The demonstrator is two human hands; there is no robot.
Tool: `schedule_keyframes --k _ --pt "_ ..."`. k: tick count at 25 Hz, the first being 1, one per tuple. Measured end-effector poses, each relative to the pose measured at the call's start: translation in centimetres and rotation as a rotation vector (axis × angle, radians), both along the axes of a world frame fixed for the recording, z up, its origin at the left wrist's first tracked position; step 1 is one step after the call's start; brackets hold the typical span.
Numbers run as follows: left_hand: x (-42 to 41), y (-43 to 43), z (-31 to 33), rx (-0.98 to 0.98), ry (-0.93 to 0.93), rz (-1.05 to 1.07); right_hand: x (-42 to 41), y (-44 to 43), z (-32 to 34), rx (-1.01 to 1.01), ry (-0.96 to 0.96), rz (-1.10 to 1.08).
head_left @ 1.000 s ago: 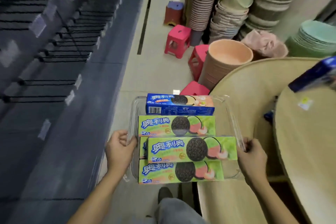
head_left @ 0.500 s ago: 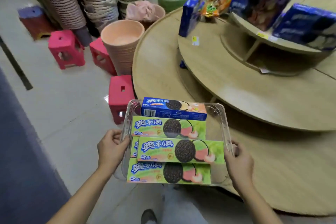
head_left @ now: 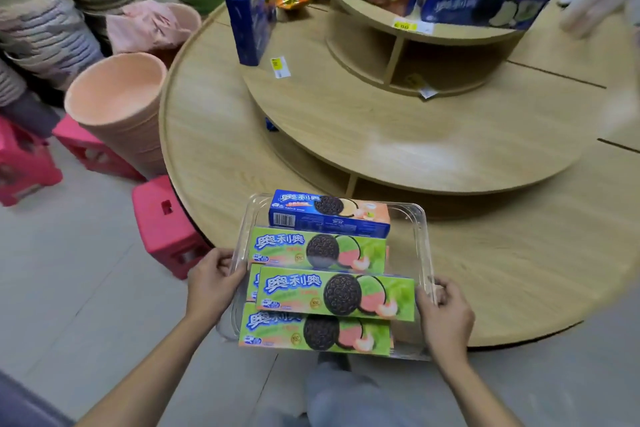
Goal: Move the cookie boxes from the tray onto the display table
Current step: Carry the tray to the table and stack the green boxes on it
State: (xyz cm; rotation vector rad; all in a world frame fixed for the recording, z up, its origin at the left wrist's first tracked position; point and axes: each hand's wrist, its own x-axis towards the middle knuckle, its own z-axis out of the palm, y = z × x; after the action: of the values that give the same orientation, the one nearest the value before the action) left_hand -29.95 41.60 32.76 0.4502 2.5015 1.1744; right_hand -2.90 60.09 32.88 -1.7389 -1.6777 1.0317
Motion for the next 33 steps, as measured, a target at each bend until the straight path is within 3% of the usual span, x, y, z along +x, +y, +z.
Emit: schedule_keyframes --k 21,33 --pt "-28.5 7.0 -1.8 -0.015 -0.045 -0.539 -22.2 -8.5 -2.0 0.0 -0.058 -0.536" --pt "-31.9 9.0 -3.4 -0.062 -0.112 -0.576 -26.0 -8.2 -0.5 -0.039 -0.134 -0.531"
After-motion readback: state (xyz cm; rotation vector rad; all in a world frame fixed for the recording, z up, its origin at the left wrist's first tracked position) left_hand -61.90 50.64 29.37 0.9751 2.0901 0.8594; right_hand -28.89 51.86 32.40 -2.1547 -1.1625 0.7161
